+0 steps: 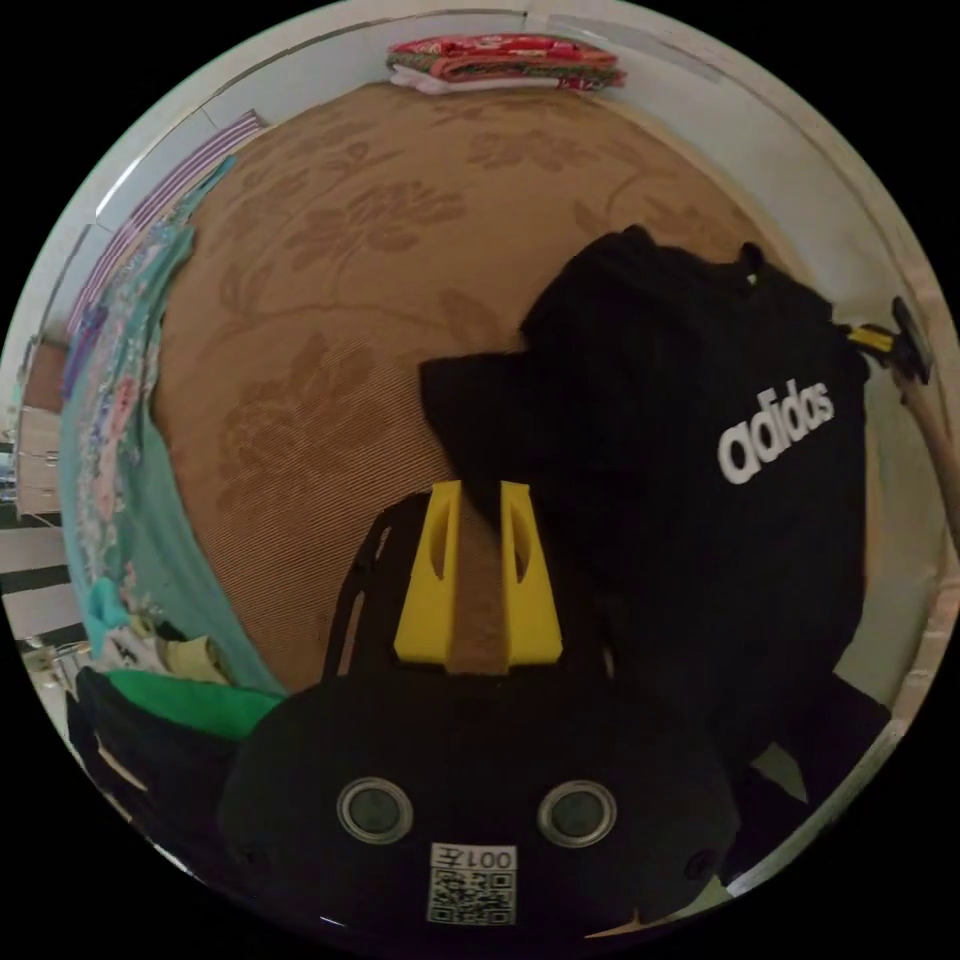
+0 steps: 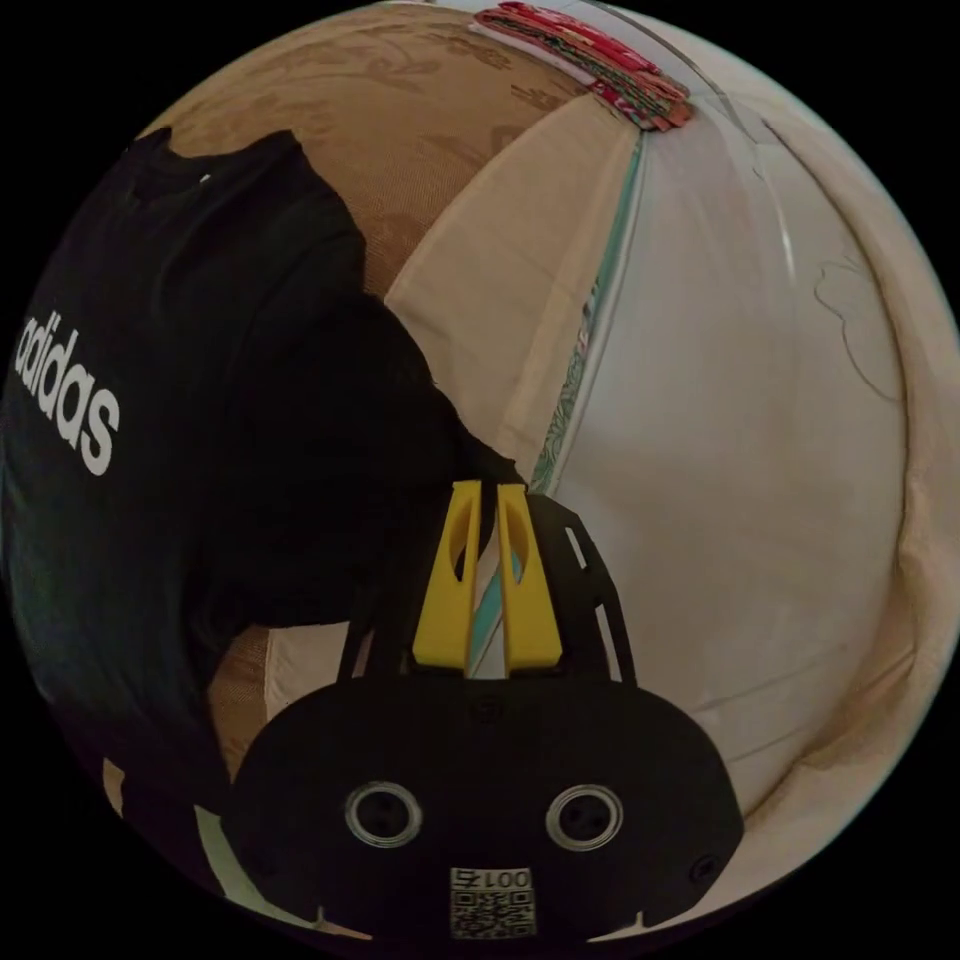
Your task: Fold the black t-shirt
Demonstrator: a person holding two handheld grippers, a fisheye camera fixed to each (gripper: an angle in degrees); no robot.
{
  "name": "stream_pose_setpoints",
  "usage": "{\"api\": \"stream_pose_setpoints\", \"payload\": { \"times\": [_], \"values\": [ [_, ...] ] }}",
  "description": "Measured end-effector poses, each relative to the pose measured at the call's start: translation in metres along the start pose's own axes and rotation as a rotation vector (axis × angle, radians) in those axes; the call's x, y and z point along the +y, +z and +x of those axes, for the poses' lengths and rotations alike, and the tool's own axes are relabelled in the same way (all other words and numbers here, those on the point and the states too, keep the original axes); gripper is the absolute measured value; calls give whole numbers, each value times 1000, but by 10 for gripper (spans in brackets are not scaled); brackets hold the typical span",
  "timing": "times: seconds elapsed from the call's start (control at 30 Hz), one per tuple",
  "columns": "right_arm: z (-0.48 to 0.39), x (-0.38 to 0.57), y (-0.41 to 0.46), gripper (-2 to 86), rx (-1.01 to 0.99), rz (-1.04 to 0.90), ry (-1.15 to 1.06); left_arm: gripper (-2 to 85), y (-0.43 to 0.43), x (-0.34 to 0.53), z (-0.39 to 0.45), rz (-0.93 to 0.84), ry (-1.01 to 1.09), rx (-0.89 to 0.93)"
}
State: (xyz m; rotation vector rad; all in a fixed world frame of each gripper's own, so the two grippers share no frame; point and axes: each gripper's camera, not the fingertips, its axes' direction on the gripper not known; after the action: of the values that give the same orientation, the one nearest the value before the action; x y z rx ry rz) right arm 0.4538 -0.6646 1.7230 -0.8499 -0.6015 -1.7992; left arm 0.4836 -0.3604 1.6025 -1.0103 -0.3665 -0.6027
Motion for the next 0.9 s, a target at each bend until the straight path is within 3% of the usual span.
{"api": "stream_pose_setpoints", "payload": {
  "times": [0.13, 0.27, 0.37, 0.63, 0.73, 0.9],
  "values": [
    [-11, 9, -4, 19, 30, -5, -28, 79, -4, -13, 2, 5, 16, 94],
    [-13, 13, -8, 18, 11, 1, 0, 47, 15, -23, -2, -80, -27, 6],
    [-15, 16, -14, 17, 28, 19, 11, -1, 11, -21, -1, -65, -28, -35],
    [-6, 36, -32, 17, 2, 73, 22, -10, -13, 27, -25, 18, -251, -92],
    [-4, 41, -18, 19, -10, 34, 39, -10, 0, 37, -30, -91, -329, -292],
    [9, 54, -27, 34, -84, 89, 63, -9, -19, 57, -26, -64, -353, -217]
  ]
}}
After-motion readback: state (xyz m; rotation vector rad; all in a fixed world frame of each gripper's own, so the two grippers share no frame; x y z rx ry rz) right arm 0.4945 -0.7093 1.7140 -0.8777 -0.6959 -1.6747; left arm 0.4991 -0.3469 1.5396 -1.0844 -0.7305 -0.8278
